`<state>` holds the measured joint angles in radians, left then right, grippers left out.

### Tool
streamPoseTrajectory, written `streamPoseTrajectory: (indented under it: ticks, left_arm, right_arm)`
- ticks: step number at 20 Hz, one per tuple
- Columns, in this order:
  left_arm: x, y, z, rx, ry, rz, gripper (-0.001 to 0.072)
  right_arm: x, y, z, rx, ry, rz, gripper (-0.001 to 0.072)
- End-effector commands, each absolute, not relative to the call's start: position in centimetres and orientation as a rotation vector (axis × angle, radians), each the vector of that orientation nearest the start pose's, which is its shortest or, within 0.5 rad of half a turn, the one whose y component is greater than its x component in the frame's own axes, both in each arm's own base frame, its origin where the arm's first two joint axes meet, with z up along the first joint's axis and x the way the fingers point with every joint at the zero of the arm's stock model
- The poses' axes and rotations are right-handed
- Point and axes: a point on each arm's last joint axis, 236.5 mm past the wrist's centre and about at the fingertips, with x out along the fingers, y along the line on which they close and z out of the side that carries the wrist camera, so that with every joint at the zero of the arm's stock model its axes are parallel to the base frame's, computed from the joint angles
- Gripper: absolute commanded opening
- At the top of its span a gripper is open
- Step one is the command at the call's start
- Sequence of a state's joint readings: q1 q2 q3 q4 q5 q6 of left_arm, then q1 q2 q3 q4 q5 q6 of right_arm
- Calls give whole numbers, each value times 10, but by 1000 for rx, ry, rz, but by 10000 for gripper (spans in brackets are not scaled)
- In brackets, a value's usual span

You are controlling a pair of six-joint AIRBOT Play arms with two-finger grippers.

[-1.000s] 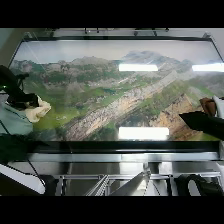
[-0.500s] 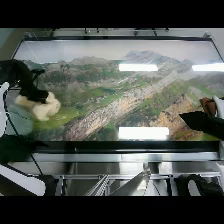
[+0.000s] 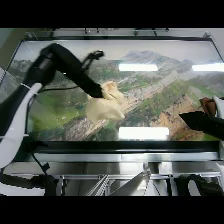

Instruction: Fold the shirts.

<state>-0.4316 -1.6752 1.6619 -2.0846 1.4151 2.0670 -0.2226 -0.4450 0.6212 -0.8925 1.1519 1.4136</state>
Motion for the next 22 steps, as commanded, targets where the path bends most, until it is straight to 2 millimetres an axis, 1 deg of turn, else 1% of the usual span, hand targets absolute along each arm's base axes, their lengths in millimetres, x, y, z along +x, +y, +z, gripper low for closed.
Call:
streamPoseTrajectory:
  ticks: [1, 2, 3, 4, 5, 6, 7, 8, 9, 11, 13, 14, 15, 17, 19, 22]
  left_arm:
    - [313, -379, 24, 325, 1203, -1205, 556]
    - [309, -389, 22, 315, 1203, -1191, 716]
    - [306, -392, 23, 311, 1208, -1186, 717]
    - [304, -388, 24, 299, 1241, -1161, 716]
    - [303, -378, 24, 283, 1299, -1123, 716]
    - [297, -365, 24, 269, 1371, -1104, 716]
    - [291, -348, 22, 253, 1456, -1077, 716]
    - [282, -329, 16, 236, 1557, -1046, 716]
    - [268, -309, 8, 214, 1656, -1012, 716]
    - [241, -275, -8, 167, 1769, -961, 717]
    - [214, -247, -27, 105, 1821, -894, 717]
    - [204, -239, -35, 66, 1818, -864, 717]
    - [194, -234, -42, 11, 1801, -841, 717]
    - [187, -237, -55, -103, 1732, -799, 716]
    - [190, -241, -64, -170, 1659, -761, 715]
    - [192, -240, -77, -197, 1635, -722, 714]
  right_arm:
    - [252, 82, 102, 505, 836, 299, 19]
    - [252, 82, 102, 505, 837, 299, 20]
    - [252, 82, 101, 505, 838, 300, 20]
    - [252, 82, 101, 505, 841, 301, 21]
    - [251, 83, 100, 506, 845, 302, 33]
    - [250, 83, 98, 507, 859, 304, 179]
    - [248, 85, 93, 509, 889, 311, 429]
    - [247, 86, 86, 500, 924, 326, 456]
    - [246, 88, 75, 497, 976, 340, 456]
    - [250, 93, 52, 502, 1073, 392, 457]
    - [264, 103, 32, 535, 1125, 475, 456]
    - [272, 107, 21, 572, 1144, 502, 455]
    - [282, 109, 7, 614, 1165, 510, 433]
    - [300, 112, -24, 692, 1199, 512, 433]
    - [311, 120, -54, 751, 1236, 519, 433]
    - [315, 138, -92, 802, 1292, 509, 433]
